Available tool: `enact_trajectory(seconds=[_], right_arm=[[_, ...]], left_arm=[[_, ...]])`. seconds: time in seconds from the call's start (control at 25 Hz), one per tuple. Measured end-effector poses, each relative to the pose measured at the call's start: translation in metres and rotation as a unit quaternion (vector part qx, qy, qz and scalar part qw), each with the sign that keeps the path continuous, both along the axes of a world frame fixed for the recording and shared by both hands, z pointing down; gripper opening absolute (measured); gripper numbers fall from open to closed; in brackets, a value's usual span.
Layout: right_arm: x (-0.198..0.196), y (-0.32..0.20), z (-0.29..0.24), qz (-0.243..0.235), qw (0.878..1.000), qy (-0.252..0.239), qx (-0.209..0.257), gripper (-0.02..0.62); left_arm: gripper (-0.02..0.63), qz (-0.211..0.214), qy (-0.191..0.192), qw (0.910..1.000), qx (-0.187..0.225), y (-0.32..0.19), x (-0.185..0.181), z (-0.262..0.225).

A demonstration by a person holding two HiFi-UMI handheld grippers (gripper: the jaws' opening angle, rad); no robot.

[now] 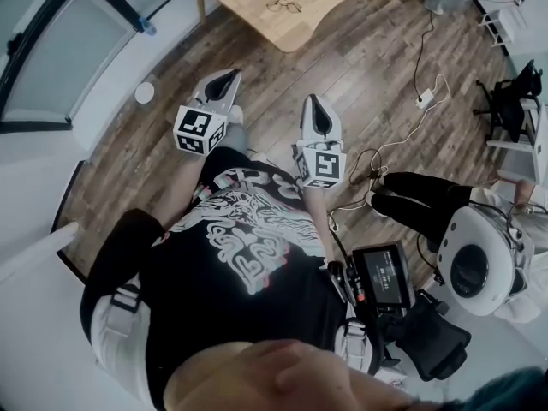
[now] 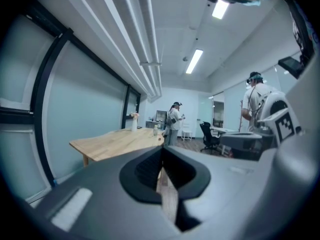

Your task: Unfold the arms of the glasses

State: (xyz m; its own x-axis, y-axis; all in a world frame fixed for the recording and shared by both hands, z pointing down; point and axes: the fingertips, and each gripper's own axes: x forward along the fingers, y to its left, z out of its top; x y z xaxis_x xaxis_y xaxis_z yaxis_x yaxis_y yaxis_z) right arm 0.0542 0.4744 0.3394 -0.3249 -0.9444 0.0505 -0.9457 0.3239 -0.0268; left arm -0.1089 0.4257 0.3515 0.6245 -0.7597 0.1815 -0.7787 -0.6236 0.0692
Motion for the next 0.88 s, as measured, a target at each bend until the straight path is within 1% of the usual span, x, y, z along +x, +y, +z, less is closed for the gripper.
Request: enact_trajectory(seconds=[0.36,0.52,0.72,0.88], right_arm=[[0.018,-0.021,0.006,0.005,1.0,0.002,-0.007,-0.002],[0.025,-0.042,0.012,0.004,1.0,0.001,-0.015,-0.002],[0.033,-0.084,0.023,-0.001,1.0,0.01,-0.026,-0.002],[0.04,-0.137,0.031,0.0,0.999,0.02,-0.035,-0.002]], left_arm=[[-0.011,0.02,-0.001,0.9998,-0.004,-0.021,0.028,0.009],[-0.011,0.026,-0.013,0.9996,-0.004,-0.042,0.037,0.015],[-0.011,0.025,-0.02,0.9995,-0.005,-0.085,0.049,0.023],[-0.011,0.024,-0.027,0.9993,0.005,-0.137,0.058,0.027]])
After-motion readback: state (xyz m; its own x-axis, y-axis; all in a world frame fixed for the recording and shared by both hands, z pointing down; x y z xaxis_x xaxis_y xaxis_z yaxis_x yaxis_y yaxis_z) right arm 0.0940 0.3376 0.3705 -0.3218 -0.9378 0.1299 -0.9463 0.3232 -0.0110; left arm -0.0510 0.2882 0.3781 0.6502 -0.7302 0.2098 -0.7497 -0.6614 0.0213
